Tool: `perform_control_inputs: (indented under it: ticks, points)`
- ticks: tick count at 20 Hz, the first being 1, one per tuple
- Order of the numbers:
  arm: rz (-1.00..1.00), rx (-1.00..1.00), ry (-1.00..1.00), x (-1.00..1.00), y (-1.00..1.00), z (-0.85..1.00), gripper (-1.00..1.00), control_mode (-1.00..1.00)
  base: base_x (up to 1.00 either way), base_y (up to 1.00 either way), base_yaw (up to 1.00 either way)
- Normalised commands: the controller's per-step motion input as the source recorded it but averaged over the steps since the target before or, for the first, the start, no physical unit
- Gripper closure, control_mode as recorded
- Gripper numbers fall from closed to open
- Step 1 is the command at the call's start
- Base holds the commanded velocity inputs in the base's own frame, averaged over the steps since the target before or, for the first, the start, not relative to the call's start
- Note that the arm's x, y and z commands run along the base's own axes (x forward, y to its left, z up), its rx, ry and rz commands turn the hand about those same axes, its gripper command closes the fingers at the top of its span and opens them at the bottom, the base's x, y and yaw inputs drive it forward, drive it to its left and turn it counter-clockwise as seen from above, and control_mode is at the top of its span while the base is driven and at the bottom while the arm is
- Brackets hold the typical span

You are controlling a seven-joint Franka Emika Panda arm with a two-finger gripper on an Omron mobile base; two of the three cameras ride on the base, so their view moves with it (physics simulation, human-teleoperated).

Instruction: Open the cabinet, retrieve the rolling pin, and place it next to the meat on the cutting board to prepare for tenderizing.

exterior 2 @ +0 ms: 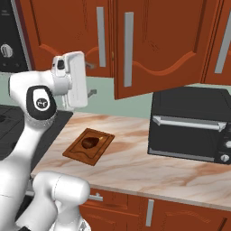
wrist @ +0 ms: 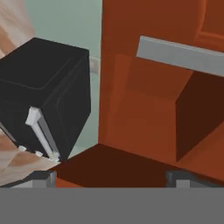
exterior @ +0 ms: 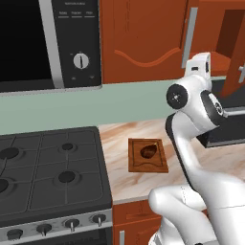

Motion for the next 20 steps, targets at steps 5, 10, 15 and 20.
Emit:
perform_control_inputs:
  ticks: [5,10,15,20]
  points:
    - [-0.17,0.00,0.00,0.34,-0.22,0.00,-1.00,-1.00,0.00,0.00,0.00]
    - [-0.10,0.00,0.00,0.05,-0.36,0.07,-1.00,-1.00,0.00,0.00,0.00]
    - [-0.06,0.00,0.00,0.05,-0.30,0.06,-1.00,-1.00,0.00,0.00,0.00]
    - [-0.05,0.00,0.00,0.05,-0.28,0.01,-1.00,-1.00,0.00,0.00,0.00]
